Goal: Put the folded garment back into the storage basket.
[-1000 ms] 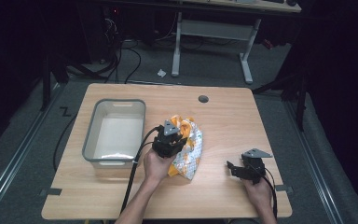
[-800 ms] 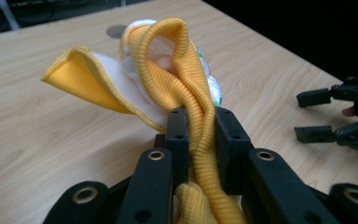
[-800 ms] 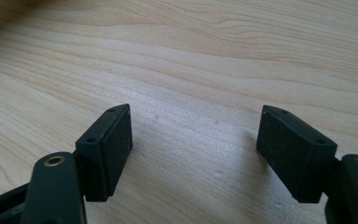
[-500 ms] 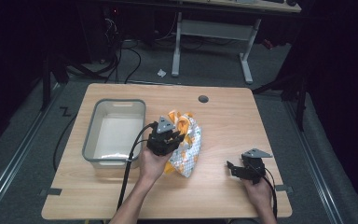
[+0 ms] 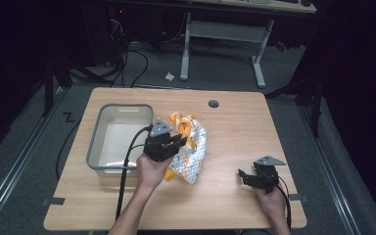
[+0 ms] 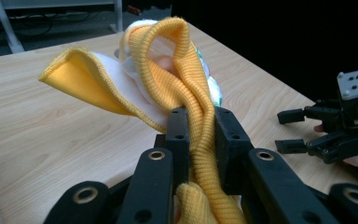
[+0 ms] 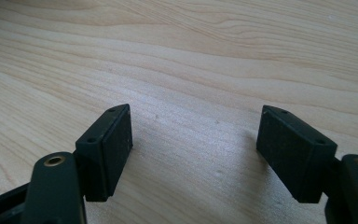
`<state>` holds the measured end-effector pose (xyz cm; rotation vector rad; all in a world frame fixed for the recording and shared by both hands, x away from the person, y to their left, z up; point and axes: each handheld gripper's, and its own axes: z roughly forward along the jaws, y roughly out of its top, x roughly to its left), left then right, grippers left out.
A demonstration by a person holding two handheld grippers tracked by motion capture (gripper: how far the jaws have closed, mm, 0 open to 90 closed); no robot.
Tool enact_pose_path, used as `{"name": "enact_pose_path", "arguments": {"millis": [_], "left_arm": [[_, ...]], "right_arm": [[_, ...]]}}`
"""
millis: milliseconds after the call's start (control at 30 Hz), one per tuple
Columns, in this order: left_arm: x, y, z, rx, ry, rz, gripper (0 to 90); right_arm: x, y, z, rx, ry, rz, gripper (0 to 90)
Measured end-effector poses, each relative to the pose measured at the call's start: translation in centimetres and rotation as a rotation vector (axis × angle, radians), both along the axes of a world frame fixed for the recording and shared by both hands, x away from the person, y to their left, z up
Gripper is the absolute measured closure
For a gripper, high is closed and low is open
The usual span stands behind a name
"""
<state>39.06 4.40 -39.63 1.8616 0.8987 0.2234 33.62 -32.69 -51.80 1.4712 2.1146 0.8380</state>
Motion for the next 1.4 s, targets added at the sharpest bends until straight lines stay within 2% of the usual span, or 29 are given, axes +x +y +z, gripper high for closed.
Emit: {"name": "enact_pose_path", "arguments": {"millis": [133,233,400,567,933,1400], "left_arm": [[0.3,1.0,0.3,-0.026,0.014,0.002,78.0],[0.4,1.3,0.5,-0.025,0.015,0.003,78.0],[0.5,2.2,1.3,-0.029,-0.010,0.016,78.0],[0.6,3.4,1.9,-0.044,-0.012,0.033,78.0],[0.5,5.8,3.4,-0.057,-0.039,0.077,78.0],[0.7,7.6,4.2,-0.049,-0.046,0.112,78.1]], "right_arm": [[0.0,0.0,0.0,0.001,0.001,-0.001,27.0],[0.0,0.0,0.0,0.000,0.000,0.000,27.0],[0.0,0.0,0.0,0.000,0.000,0.001,27.0],[0.0,0.0,0.0,0.000,0.000,0.000,27.0],[0.0,0.0,0.0,0.000,0.000,0.000,27.0],[0.0,0.0,0.0,0.001,0.001,-0.001,27.0]]}}
